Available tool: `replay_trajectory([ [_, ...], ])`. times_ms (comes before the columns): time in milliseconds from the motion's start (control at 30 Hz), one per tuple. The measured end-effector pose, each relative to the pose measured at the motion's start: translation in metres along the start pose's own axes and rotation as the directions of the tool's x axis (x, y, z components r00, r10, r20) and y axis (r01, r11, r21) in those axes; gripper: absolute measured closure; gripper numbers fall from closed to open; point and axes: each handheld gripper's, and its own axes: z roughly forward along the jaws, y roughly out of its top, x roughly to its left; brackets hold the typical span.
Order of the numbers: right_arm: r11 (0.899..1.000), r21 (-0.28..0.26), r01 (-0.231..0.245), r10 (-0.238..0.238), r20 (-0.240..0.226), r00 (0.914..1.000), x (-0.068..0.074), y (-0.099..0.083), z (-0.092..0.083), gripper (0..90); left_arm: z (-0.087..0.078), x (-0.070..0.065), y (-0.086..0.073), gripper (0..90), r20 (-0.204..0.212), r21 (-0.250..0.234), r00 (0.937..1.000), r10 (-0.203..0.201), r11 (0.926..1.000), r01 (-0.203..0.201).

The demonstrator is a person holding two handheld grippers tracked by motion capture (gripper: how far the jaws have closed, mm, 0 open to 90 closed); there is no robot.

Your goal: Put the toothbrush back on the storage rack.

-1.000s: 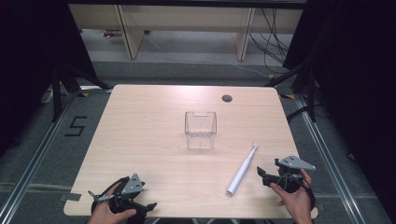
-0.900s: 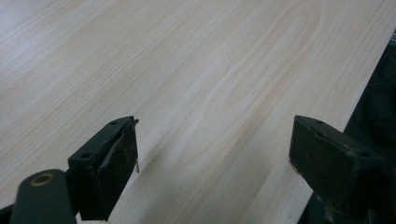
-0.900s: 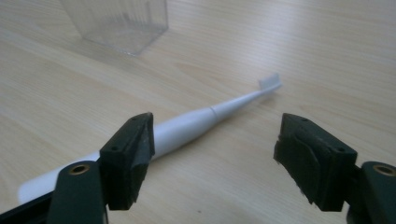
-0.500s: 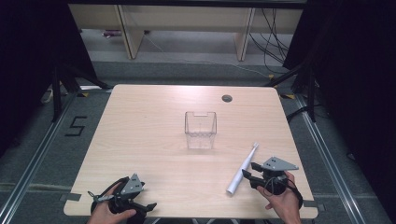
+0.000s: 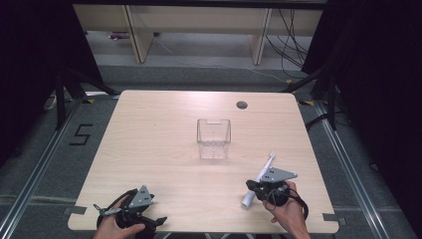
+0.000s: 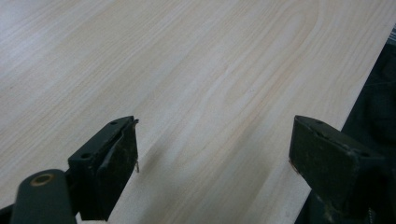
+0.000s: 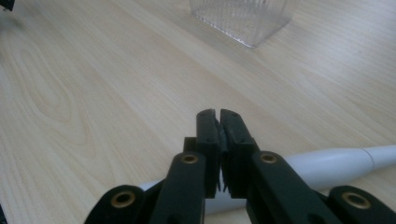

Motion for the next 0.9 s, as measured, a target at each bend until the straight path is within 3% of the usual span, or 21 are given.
replay_trajectory([
  [67,1.000,0.005,0.023,-0.023,0.005,0.9997,0.001,0.002,0.003,89.9,0.000,0.000,0.000,14.9,0.002,-0.002,1.0000,0.005,1.0000,-0.005],
  [100,1.000,0.010,0.008,-0.008,-0.008,0.9999,0.004,0.003,0.005,90.0,0.000,0.000,0.000,14.9,0.002,-0.003,1.0000,0.003,1.0000,-0.003],
  [167,0.999,0.009,0.047,-0.047,-0.005,0.9989,0.005,0.005,0.009,90.0,0.000,-0.001,0.000,14.9,0.006,-0.008,1.0000,-0.004,1.0000,0.004],
  [200,0.999,0.030,0.032,-0.032,-0.012,0.9994,0.007,0.006,0.010,90.0,0.000,0.000,0.000,14.8,0.000,-0.003,1.0000,0.002,1.0000,-0.002],
  [333,0.997,0.038,0.062,-0.060,-0.032,0.9977,0.009,0.008,0.018,90.0,0.000,-0.001,0.000,14.9,0.003,-0.002,1.0000,0.004,1.0000,-0.004],
  [467,0.997,0.064,0.035,-0.034,-0.022,0.9992,0.012,0.009,0.020,90.0,0.000,0.000,0.000,14.9,0.003,-0.007,1.0000,-0.004,1.0000,0.004],
  [500,0.996,0.055,0.068,-0.066,-0.032,0.9973,0.010,0.008,0.022,90.0,0.000,0.000,0.000,14.9,0.003,-0.007,1.0000,-0.005,1.0000,0.005],
  [633,0.995,0.077,0.058,-0.055,-0.040,0.9977,0.012,0.008,0.023,90.0,-0.001,-0.001,0.000,14.9,0.002,-0.006,1.0000,-0.002,1.0000,0.002],
  [667,0.994,0.078,0.074,-0.070,-0.048,0.9964,0.012,0.007,0.024,90.0,0.000,-0.001,0.000,14.9,0.004,-0.007,1.0000,-0.001,1.0000,0.001],
  [700,0.994,0.096,0.043,-0.039,-0.042,0.9984,0.016,0.006,0.024,90.0,0.000,0.000,0.000,14.8,0.004,-0.008,1.0000,-0.002,1.0000,0.002],
  [733,0.994,0.096,0.043,-0.039,-0.042,0.9984,0.016,0.006,0.024,90.0,0.000,0.000,0.000,14.9,0.004,-0.008,1.0000,-0.002,1.0000,0.002],
  [767,0.993,0.089,0.077,-0.073,-0.050,0.9961,0.014,0.006,0.025,90.0,-0.001,0.000,0.000,14.9,0.002,-0.005,1.0000,-0.001,1.0000,0.001],
  [800,0.995,0.091,0.048,-0.044,-0.047,0.9979,0.017,0.005,0.025,90.0,-0.001,0.000,0.000,14.9,0.002,-0.004,1.0000,-0.001,1.0000,0.001],
  [867,0.993,0.088,0.078,-0.074,-0.045,0.9962,0.015,0.004,0.026,90.0,0.000,0.000,0.000,14.9,0.002,-0.001,1.0000,0.003,1.0000,-0.003],
  [900,0.993,0.103,0.057,-0.051,-0.051,0.9974,0.016,0.003,0.025,90.0,0.000,0.000,0.000,14.9,0.002,-0.001,1.0000,0.003,1.0000,-0.003],
])
